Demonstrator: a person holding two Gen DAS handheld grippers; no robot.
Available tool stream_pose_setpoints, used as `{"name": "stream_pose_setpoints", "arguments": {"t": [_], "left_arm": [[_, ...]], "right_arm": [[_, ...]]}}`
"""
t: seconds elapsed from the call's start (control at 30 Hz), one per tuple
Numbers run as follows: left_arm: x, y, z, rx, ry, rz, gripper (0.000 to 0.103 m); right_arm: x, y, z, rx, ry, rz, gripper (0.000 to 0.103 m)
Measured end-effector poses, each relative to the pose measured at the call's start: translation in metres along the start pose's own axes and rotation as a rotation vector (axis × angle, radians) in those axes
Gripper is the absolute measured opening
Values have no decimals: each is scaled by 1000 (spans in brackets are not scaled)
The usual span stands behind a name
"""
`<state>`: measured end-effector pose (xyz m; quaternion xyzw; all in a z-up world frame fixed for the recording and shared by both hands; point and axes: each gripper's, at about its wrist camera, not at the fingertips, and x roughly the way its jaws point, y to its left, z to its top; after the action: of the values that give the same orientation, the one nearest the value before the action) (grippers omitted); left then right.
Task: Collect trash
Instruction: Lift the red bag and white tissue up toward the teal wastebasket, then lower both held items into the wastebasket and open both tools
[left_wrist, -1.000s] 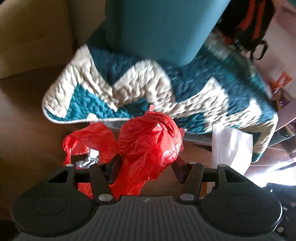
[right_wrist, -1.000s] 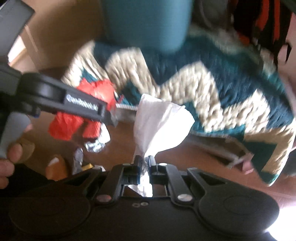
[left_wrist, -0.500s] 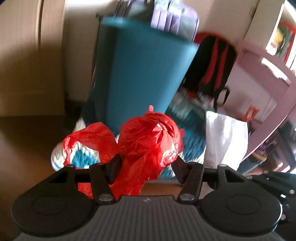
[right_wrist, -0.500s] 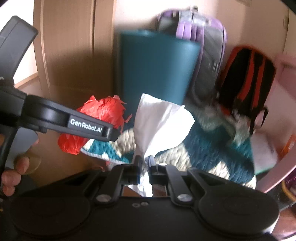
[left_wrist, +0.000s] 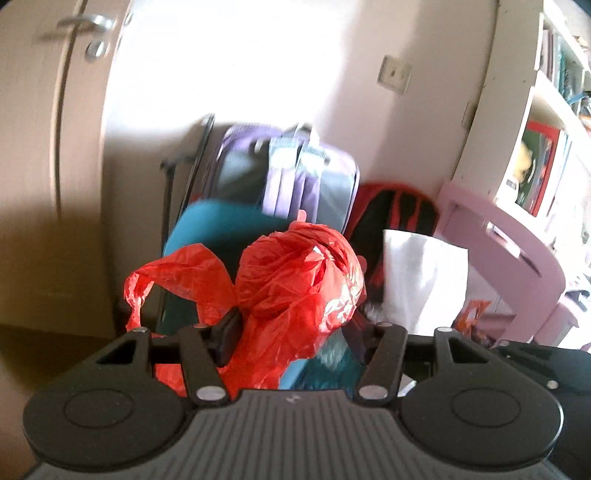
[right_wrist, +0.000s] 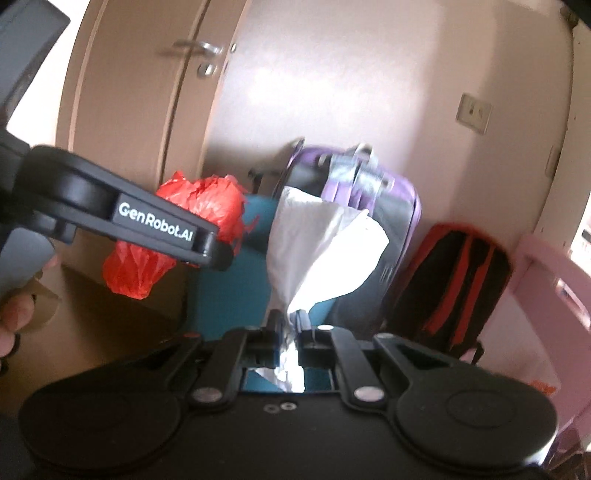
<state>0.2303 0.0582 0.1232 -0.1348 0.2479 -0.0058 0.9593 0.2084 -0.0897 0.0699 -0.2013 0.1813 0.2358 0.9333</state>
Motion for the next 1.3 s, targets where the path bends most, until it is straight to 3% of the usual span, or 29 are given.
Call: {"name": "stream_pose_setpoints", "arguments": {"t": [0.3, 0.5, 0.93, 1.1, 1.3], "left_arm": [[33, -3, 66, 5, -79, -39, 58], [67, 6, 86, -9, -92, -31, 58], [168, 34, 54, -29, 64, 26, 58], [189, 39, 39, -23, 120, 56, 59], [200, 43, 27, -34, 164, 68, 61]], "right_arm": [[38, -25, 55, 34, -77, -11, 6], [71, -37, 67, 80, -80, 19, 6], [161, -43, 56, 110, 57, 81, 7], [176, -35, 47, 104, 120, 119, 8], [181, -37, 41, 132, 147, 132, 16]]}}
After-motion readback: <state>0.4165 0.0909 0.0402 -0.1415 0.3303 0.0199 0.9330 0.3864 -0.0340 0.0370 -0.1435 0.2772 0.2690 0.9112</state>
